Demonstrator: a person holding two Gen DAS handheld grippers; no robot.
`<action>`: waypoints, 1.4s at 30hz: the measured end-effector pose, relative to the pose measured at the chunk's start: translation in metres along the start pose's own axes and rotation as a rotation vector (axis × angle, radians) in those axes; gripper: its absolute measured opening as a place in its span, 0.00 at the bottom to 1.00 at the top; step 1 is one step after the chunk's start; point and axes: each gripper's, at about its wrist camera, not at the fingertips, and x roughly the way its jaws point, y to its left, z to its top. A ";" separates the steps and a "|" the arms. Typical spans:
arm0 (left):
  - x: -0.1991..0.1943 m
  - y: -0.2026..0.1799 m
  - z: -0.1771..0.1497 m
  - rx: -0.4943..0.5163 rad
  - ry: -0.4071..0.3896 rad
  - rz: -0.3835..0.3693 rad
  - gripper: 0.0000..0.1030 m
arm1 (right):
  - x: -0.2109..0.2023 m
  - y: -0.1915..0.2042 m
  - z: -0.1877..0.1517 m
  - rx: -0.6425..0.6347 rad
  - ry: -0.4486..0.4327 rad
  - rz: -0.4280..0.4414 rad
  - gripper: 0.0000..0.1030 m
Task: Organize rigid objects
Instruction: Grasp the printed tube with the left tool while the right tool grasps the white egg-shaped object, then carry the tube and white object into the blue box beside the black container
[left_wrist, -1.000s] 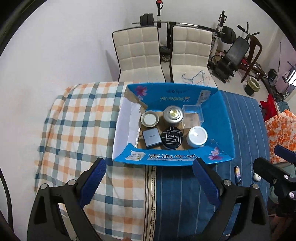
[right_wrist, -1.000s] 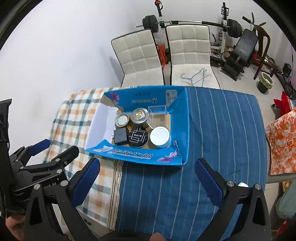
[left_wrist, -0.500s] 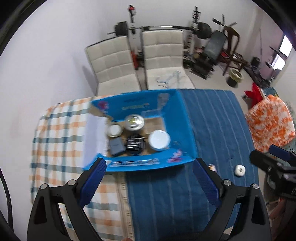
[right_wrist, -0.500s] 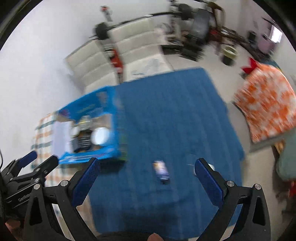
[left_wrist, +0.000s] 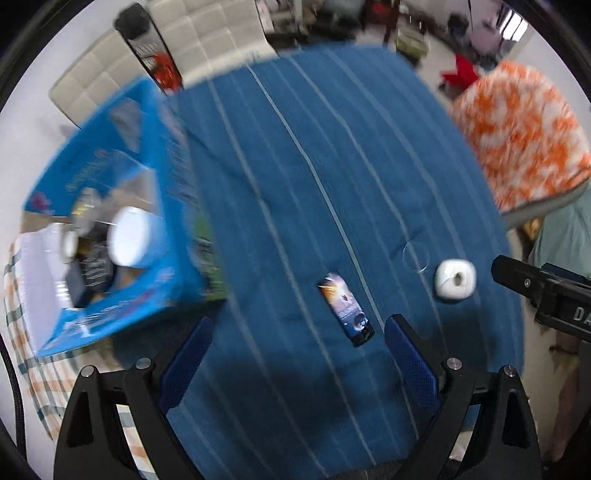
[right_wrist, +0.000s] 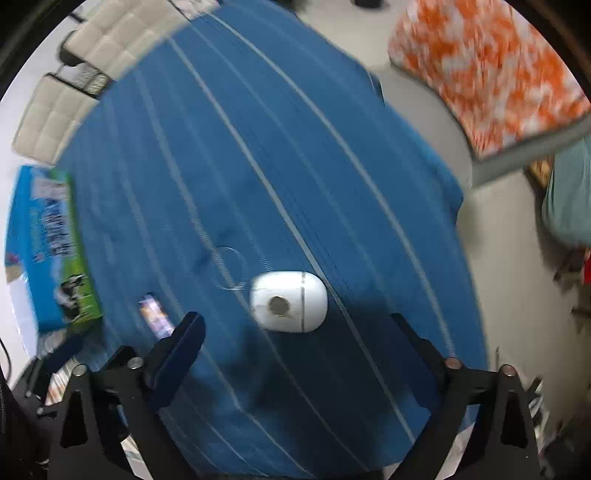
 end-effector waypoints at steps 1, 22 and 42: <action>0.012 -0.004 0.001 -0.004 0.025 -0.005 0.93 | 0.011 -0.005 0.002 0.019 0.019 0.005 0.86; 0.086 -0.049 0.008 -0.109 0.133 -0.008 0.23 | 0.046 0.027 -0.015 -0.102 -0.024 -0.179 0.57; 0.022 -0.018 -0.024 -0.087 0.013 -0.011 0.22 | -0.010 0.057 -0.052 -0.231 -0.146 -0.125 0.57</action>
